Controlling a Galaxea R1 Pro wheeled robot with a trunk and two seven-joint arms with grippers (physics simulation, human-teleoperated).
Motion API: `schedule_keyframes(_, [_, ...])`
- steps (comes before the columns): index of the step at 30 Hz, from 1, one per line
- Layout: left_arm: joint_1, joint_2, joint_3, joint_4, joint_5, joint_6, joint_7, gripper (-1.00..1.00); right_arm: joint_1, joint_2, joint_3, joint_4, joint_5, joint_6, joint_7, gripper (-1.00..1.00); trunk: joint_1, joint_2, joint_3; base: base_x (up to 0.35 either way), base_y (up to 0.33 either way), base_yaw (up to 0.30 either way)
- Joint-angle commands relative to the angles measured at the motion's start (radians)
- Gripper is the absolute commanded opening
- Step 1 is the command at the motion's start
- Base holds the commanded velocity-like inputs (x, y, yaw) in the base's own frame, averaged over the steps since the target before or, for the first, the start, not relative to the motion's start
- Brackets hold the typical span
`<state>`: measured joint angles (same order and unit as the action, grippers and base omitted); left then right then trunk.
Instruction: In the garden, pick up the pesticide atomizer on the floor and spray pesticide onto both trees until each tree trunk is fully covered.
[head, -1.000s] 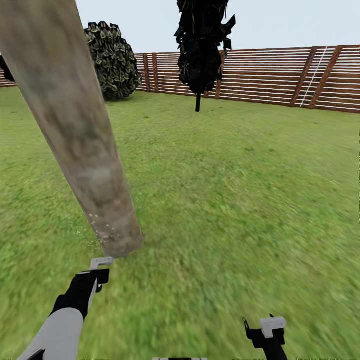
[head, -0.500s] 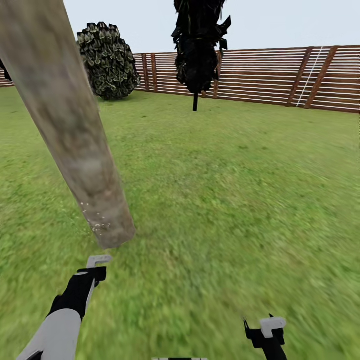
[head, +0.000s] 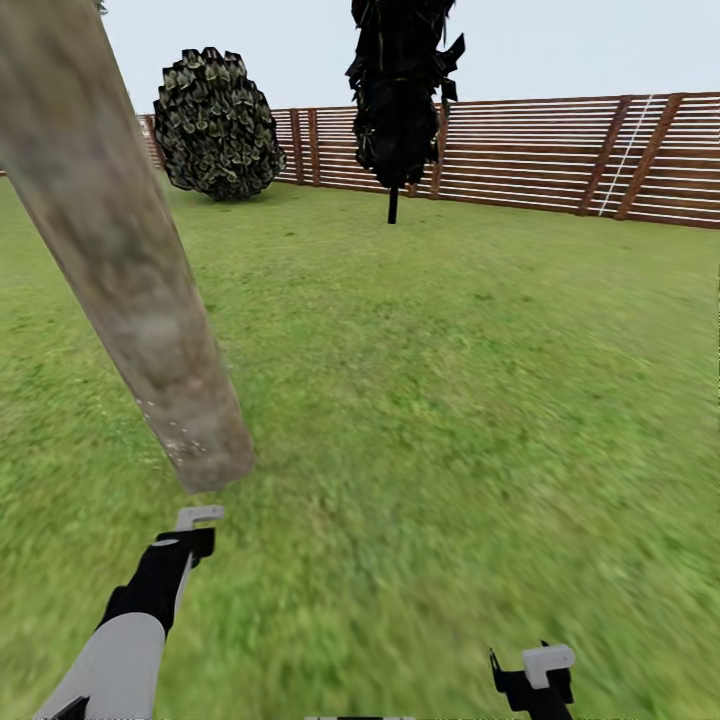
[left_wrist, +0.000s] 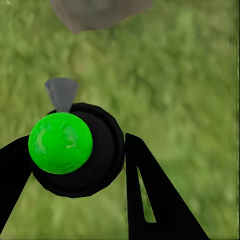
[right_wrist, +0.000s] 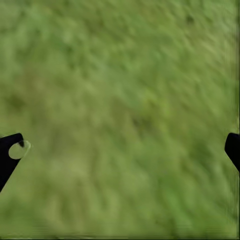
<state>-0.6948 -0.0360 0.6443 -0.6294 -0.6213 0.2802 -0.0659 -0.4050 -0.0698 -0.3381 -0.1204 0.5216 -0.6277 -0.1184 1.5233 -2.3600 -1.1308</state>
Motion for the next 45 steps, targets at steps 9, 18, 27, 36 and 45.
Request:
schedule_keyframes(9, [0.007,0.028,0.001,-0.023,0.004,-0.048,-0.015,-1.0,0.0,0.004,0.0,0.0,0.0,-0.001,-0.001,1.0,0.0,0.0,0.0,-0.012,-0.028,0.036])
schedule_keyframes(18, [-0.002,-0.04,-0.002,-0.027,0.004,-0.055,-0.049,-1.0,0.0,0.01,0.001,0.001,0.0,0.0,-0.001,1.0,0.0,0.0,0.0,0.0,0.0,0.27])
schedule_keyframes(27, [-0.111,-0.049,-0.003,-0.03,0.004,-0.135,-0.048,-1.0,0.0,0.007,-0.001,0.0,-0.002,-0.001,-0.001,1.0,0.0,0.0,0.0,0.0,0.0,0.081])
schedule_keyframes(36, [-0.133,0.041,-0.081,-0.032,0.082,-0.128,-0.106,-1.0,0.0,0.008,-0.001,-0.001,-0.002,0.0,-0.001,1.0,0.0,0.0,0.0,0.0,0.0,0.0])
schedule_keyframes(45, [-0.156,0.006,-0.116,-0.18,0.11,-0.041,-0.122,-1.0,0.0,0.01,0.0,-0.001,0.0,0.0,0.0,1.0,0.0,0.0,0.0,0.0,0.0,0.151])
